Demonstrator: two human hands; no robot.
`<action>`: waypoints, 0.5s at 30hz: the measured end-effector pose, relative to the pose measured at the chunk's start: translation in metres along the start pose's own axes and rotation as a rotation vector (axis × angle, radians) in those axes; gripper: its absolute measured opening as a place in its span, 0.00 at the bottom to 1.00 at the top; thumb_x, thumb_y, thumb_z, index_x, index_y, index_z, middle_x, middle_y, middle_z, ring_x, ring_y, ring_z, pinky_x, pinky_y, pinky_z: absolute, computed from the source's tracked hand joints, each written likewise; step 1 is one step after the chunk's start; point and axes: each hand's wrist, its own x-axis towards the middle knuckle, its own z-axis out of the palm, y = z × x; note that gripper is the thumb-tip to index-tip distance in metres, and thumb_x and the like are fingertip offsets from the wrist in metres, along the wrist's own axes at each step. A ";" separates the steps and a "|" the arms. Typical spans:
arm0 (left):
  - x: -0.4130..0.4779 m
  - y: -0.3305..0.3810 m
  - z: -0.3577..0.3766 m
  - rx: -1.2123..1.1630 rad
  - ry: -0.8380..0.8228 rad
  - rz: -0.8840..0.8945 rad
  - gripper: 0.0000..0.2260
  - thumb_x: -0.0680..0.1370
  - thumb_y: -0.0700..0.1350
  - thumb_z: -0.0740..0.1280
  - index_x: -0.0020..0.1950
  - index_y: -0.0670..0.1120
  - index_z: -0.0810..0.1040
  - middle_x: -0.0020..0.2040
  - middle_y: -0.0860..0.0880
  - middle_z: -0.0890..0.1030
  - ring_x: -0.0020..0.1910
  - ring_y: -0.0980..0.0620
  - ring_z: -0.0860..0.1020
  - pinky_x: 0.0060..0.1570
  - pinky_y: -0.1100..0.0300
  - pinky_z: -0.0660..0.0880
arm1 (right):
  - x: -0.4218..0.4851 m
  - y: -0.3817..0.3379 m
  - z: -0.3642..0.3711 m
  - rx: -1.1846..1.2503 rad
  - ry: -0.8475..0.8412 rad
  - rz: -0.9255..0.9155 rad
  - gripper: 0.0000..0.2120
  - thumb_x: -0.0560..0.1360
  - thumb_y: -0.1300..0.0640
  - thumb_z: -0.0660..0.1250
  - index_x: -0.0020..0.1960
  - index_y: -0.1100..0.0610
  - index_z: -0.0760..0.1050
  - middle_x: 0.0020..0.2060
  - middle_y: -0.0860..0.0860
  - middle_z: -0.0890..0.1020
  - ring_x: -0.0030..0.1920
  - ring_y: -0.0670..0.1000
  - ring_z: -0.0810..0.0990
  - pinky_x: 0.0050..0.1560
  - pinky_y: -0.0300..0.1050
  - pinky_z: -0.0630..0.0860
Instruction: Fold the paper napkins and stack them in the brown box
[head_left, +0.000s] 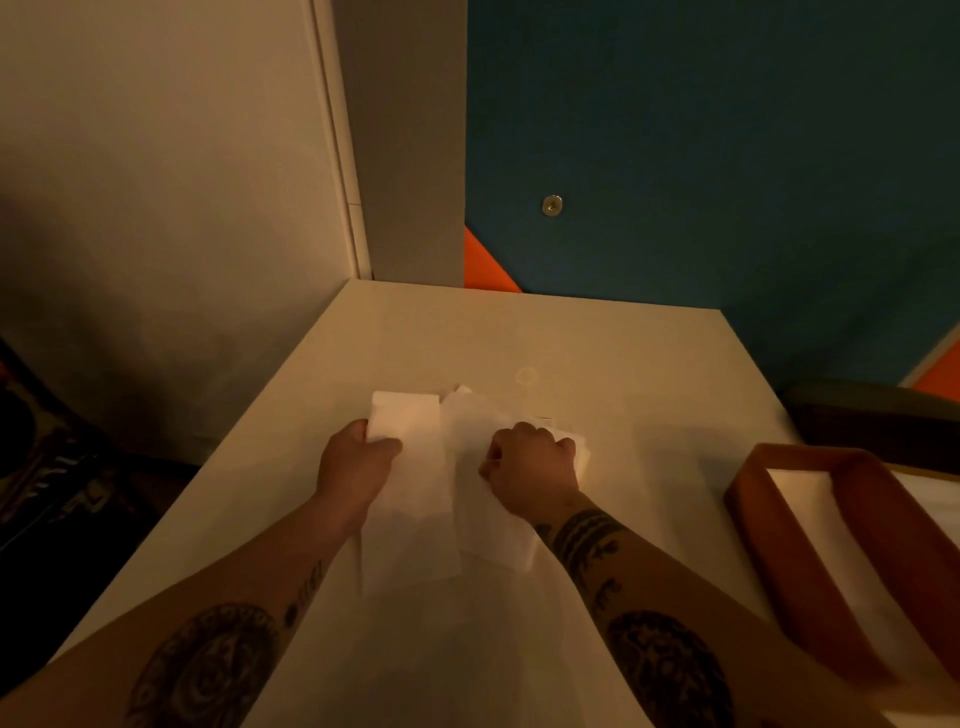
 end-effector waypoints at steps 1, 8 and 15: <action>0.000 0.000 0.000 0.001 0.002 0.005 0.06 0.72 0.43 0.72 0.48 0.49 0.81 0.46 0.44 0.85 0.45 0.40 0.83 0.49 0.42 0.81 | -0.001 0.001 0.000 0.005 0.026 0.002 0.12 0.79 0.46 0.62 0.56 0.48 0.80 0.52 0.49 0.80 0.54 0.54 0.77 0.61 0.54 0.67; -0.004 0.000 0.002 0.009 0.041 0.003 0.05 0.75 0.41 0.71 0.47 0.50 0.80 0.47 0.43 0.85 0.46 0.40 0.83 0.51 0.41 0.81 | -0.009 0.007 -0.005 0.011 0.122 -0.015 0.12 0.80 0.46 0.61 0.53 0.48 0.81 0.48 0.47 0.82 0.51 0.52 0.79 0.58 0.53 0.64; -0.015 0.007 0.011 -0.029 0.066 0.013 0.07 0.75 0.40 0.71 0.52 0.48 0.80 0.49 0.41 0.84 0.47 0.40 0.82 0.49 0.46 0.79 | -0.017 0.036 -0.027 0.147 0.044 0.100 0.10 0.79 0.50 0.64 0.53 0.50 0.83 0.50 0.50 0.85 0.50 0.54 0.83 0.57 0.50 0.78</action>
